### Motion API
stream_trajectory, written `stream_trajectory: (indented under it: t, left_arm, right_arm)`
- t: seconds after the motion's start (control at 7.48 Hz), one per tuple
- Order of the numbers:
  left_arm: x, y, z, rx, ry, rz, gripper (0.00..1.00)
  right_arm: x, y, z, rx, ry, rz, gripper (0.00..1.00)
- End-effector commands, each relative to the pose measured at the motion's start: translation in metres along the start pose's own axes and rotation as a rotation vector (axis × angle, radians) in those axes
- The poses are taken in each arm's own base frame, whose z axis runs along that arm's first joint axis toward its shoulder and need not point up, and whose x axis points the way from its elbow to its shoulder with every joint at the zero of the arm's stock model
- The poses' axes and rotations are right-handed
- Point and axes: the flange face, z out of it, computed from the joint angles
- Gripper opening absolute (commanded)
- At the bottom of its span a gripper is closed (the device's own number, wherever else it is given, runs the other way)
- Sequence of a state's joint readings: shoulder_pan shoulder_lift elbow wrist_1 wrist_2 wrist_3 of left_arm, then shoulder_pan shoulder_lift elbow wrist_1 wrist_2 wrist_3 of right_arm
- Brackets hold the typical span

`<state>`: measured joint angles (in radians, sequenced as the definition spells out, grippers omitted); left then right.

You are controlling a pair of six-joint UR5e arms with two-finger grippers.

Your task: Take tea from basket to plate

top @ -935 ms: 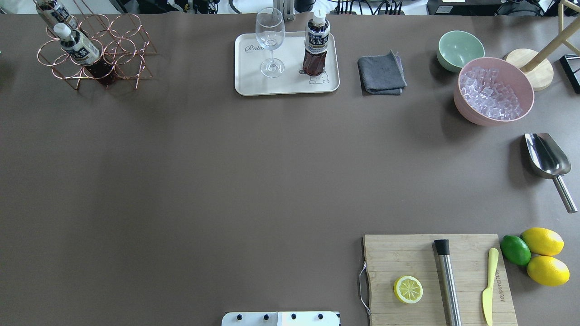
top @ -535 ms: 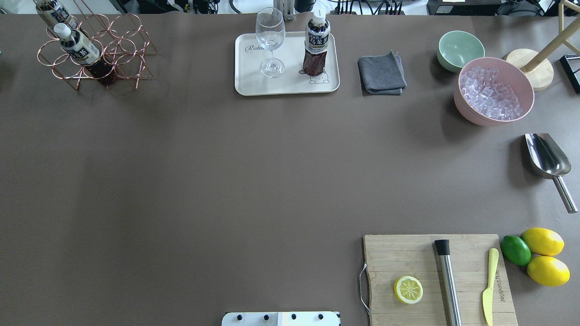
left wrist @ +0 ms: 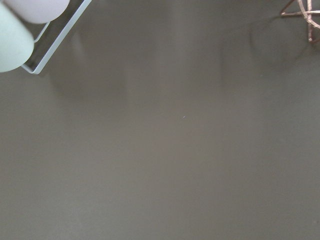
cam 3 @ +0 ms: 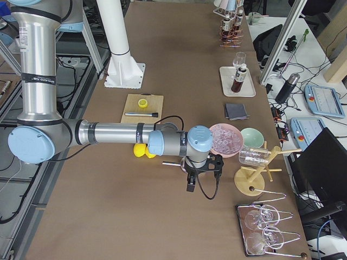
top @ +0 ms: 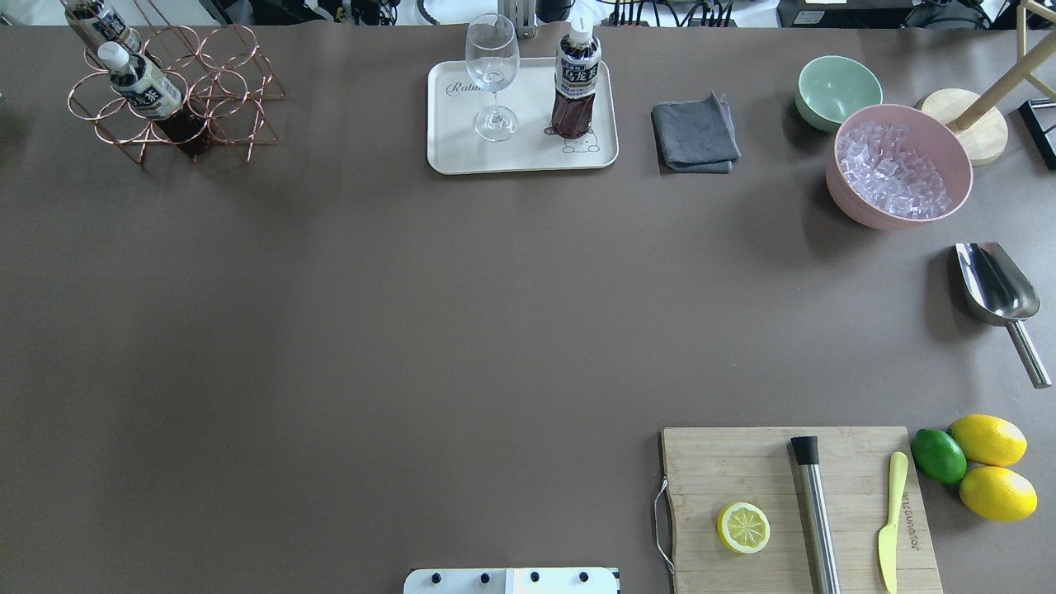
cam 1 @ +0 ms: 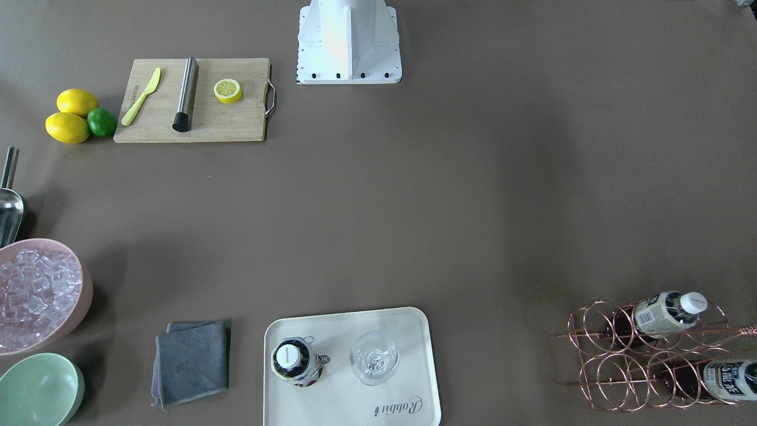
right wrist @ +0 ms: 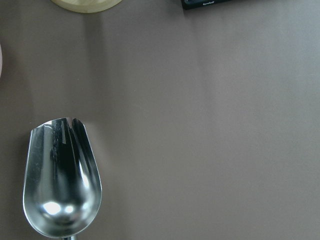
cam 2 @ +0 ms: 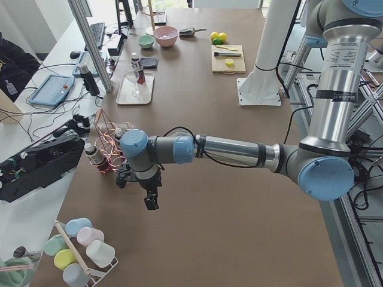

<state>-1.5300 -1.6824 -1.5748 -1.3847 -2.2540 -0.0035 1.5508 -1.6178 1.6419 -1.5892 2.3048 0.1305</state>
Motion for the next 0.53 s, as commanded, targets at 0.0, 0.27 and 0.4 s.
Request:
stream_trajectory:
  t: [0.0,0.27,0.4]
  left_arm:
    - [-0.0252,0.0178,0.0085,-0.014,-0.001,-0.023,0.98]
    - [-0.0171,0.0137,-0.0004,0.006,-0.002,-0.004,0.98]
    - [-0.0155,0.0124,-0.0011,0.011,-0.002,0.002,0.98]
  right_arm:
    - [-0.0003,0.0009,-0.0013,0.002,-0.003,0.0,0.99]
    - [0.0007,0.0016,-0.0023,0.004,-0.004,0.002,0.99]
    - [0.0013,0.0016,-0.0028,0.005,-0.005,0.003,0.99]
